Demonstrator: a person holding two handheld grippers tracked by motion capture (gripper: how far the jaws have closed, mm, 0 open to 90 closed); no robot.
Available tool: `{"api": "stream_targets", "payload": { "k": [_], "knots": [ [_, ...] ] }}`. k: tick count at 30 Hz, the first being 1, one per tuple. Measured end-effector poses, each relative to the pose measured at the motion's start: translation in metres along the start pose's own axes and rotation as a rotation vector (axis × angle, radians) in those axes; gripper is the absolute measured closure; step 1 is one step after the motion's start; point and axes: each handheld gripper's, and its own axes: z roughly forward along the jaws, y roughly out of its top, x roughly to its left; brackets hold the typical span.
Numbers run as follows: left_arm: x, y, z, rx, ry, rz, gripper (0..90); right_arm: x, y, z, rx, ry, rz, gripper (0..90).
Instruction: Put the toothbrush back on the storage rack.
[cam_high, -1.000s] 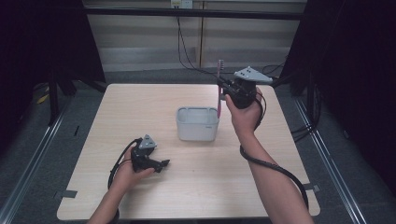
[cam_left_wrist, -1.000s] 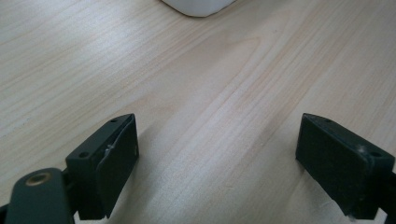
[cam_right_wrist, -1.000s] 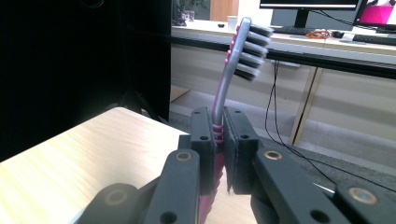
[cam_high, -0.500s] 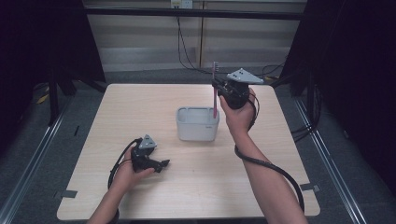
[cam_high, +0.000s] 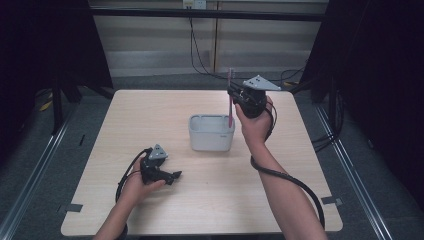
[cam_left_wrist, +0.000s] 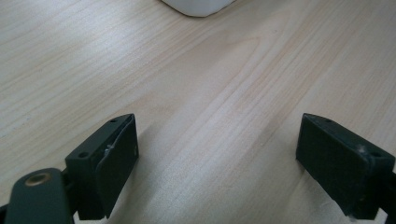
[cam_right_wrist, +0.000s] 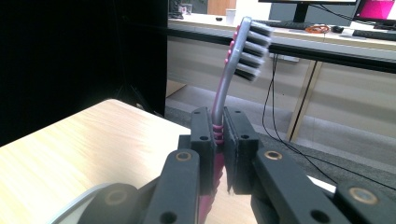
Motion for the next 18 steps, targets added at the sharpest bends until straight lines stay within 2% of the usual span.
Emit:
{"api": "stream_targets", "payload": {
  "k": [18],
  "knots": [
    [0.0, 0.0, 0.0, 0.004, 0.003, 0.0, 12.5, 0.0, -0.015, 0.003, 0.018, 0.006, 0.001, 83.9]
  ]
}}
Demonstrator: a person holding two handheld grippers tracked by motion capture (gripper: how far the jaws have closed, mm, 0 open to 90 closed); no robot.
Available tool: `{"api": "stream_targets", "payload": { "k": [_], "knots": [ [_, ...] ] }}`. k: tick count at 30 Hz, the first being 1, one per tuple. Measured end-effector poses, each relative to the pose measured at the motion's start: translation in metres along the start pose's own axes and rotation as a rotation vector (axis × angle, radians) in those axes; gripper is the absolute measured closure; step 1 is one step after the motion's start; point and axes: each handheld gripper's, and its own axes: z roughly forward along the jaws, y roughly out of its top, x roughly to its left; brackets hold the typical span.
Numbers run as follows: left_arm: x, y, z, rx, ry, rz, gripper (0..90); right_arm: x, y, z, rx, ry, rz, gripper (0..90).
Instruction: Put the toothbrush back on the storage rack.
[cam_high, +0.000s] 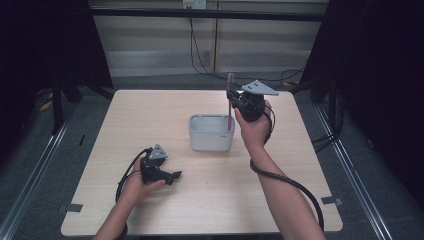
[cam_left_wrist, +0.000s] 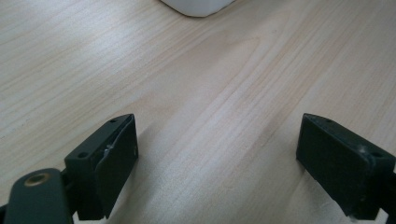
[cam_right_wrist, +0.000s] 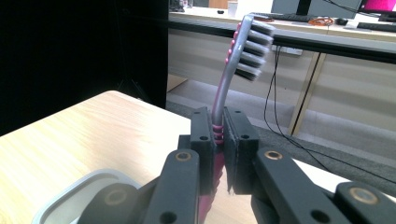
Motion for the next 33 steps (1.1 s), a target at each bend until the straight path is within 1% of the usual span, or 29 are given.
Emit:
{"api": "stream_targets", "payload": {
  "k": [7, 8, 11, 12, 16, 33],
  "knots": [
    [0.0, 0.0, 0.0, -0.002, -0.002, 0.0, 12.5, 0.0, -0.007, 0.001, 0.012, -0.002, 0.013, 83.9],
    [0.0, 0.0, 0.0, -0.003, -0.001, -0.001, 12.5, 0.001, -0.008, 0.001, 0.011, 0.006, 0.015, 83.9],
    [0.0, 0.0, 0.0, 0.001, 0.0, -0.001, 12.5, 0.002, -0.01, 0.001, 0.014, 0.009, 0.011, 83.9],
    [0.0, 0.0, 0.0, 0.003, -0.001, 0.008, 12.5, 0.002, -0.011, 0.0, 0.018, 0.012, 0.012, 83.9],
    [0.0, 0.0, 0.0, 0.005, 0.001, 0.008, 12.5, 0.001, -0.013, -0.001, 0.021, 0.011, 0.019, 83.9],
    [0.0, 0.0, 0.0, 0.006, 0.001, 0.008, 12.5, 0.0, -0.025, -0.005, 0.034, 0.022, 0.012, 83.7]
  ]
}}
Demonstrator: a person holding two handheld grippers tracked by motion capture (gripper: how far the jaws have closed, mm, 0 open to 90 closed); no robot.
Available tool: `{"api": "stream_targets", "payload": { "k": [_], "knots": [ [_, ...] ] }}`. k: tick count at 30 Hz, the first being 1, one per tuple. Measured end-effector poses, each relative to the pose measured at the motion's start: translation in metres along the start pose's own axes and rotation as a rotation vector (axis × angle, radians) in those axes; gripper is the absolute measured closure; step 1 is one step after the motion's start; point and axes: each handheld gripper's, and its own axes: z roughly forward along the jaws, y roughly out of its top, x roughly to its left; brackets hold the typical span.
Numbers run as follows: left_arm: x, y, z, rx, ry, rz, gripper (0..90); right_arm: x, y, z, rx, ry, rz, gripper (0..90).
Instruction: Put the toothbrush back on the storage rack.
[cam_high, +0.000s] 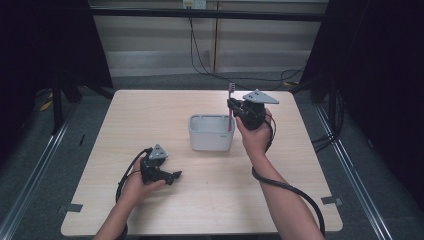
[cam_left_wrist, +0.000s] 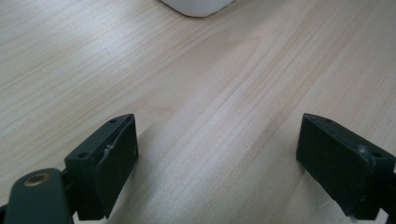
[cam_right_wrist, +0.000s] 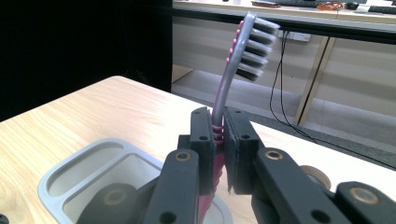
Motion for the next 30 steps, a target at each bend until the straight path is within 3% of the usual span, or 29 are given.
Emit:
{"api": "stream_targets", "payload": {
  "k": [15, 30],
  "knots": [
    [0.0, 0.0, 0.0, 0.0, 0.0, -0.001, 12.5, 0.001, -0.005, -0.003, -0.004, 0.018, -0.017, 83.6],
    [0.0, 0.0, 0.0, 0.0, 0.0, -0.001, 12.5, -0.002, -0.015, -0.01, 0.005, 0.02, 0.003, 83.5]
  ]
}}
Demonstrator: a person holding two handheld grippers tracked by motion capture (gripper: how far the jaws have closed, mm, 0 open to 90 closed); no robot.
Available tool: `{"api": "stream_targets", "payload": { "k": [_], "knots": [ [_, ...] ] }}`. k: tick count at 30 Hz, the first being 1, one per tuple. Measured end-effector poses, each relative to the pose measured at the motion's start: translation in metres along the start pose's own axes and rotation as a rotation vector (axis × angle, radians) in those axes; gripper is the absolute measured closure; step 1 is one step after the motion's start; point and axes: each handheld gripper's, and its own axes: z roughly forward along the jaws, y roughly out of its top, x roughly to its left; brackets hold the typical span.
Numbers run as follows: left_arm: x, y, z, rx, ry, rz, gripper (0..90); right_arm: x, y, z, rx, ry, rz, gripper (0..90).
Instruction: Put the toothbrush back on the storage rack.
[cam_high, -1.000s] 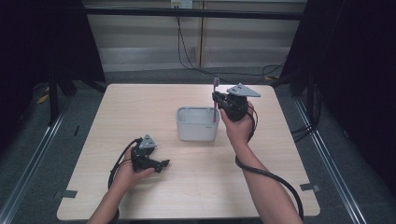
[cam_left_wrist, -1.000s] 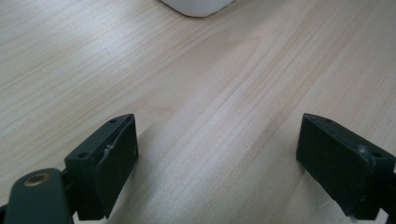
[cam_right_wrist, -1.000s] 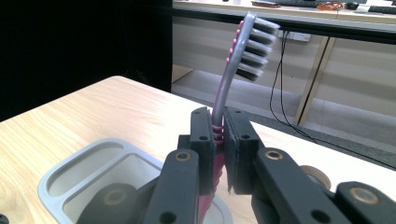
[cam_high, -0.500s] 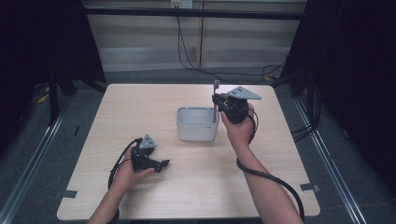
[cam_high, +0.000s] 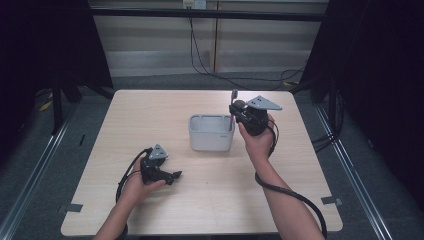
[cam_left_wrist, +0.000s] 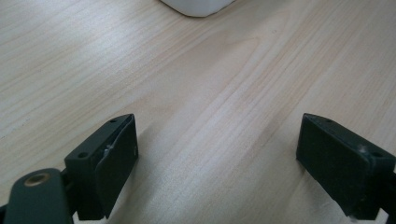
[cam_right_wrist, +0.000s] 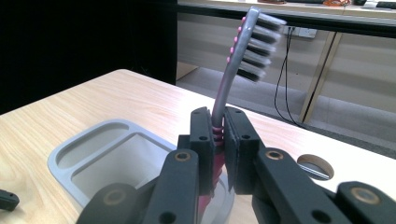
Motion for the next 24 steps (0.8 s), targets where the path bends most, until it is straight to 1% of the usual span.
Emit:
{"api": "stream_targets", "payload": {
  "k": [2, 13, 16, 24],
  "knots": [
    [0.0, 0.0, 0.0, 0.0, 0.0, 0.0, 12.5, 0.0, -0.002, -0.001, 0.004, 0.0, -0.006, 83.6],
    [0.0, 0.0, 0.0, 0.0, 0.0, 0.0, 12.5, -0.001, -0.008, -0.008, 0.001, 0.019, 0.013, 83.5],
    [0.0, 0.0, 0.0, 0.0, 0.0, 0.0, 12.5, 0.0, -0.01, -0.009, 0.007, 0.023, 0.007, 83.5],
    [0.0, 0.0, 0.0, 0.001, 0.002, 0.002, 12.5, 0.001, -0.014, -0.011, 0.006, 0.028, 0.024, 83.4]
  ]
}}
